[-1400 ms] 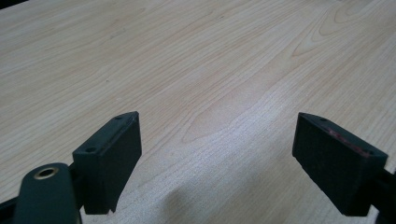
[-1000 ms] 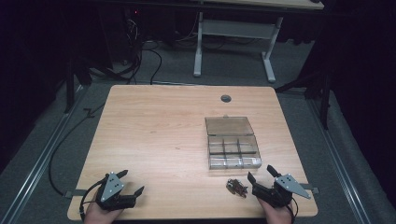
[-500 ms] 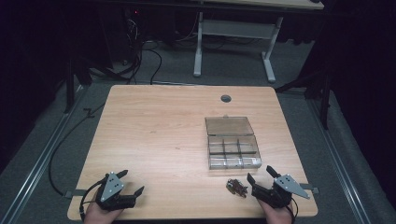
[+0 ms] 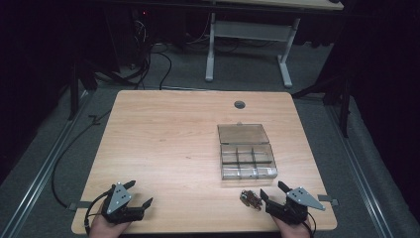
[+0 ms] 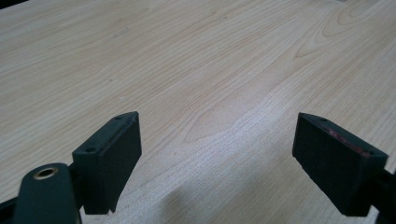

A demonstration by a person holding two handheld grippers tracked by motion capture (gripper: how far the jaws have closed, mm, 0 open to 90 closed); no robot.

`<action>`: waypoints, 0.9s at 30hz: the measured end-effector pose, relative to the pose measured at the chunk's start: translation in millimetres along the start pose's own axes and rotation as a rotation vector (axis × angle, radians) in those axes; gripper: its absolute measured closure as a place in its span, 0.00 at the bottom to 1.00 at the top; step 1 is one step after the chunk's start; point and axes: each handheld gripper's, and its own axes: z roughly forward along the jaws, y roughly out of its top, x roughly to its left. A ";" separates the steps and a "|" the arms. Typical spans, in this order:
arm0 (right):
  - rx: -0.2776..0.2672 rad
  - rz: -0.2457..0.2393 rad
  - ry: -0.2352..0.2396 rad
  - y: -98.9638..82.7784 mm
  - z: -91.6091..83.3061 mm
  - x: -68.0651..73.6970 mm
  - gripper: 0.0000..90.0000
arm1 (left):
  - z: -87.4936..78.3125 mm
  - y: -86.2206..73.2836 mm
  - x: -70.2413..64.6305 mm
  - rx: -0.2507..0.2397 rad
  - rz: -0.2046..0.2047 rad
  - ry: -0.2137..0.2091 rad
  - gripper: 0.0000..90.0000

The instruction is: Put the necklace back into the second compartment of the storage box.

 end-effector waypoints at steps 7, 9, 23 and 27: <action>0.071 0.025 -0.018 -1.4 -0.1 -1.2 0.38 | -0.3 0.0 0.2 0.001 0.002 -0.007 0.18; 0.096 0.030 -0.023 -0.7 -0.2 -1.2 0.40 | -0.4 -0.1 0.3 -0.001 0.001 -0.007 0.18; 0.260 -0.011 0.065 12.7 2.0 14.1 0.30 | -0.6 -0.2 0.7 -0.001 0.000 -0.017 0.18; 0.295 -0.043 0.079 12.2 5.9 20.2 0.29 | -0.7 -0.2 0.8 0.000 0.001 -0.019 0.18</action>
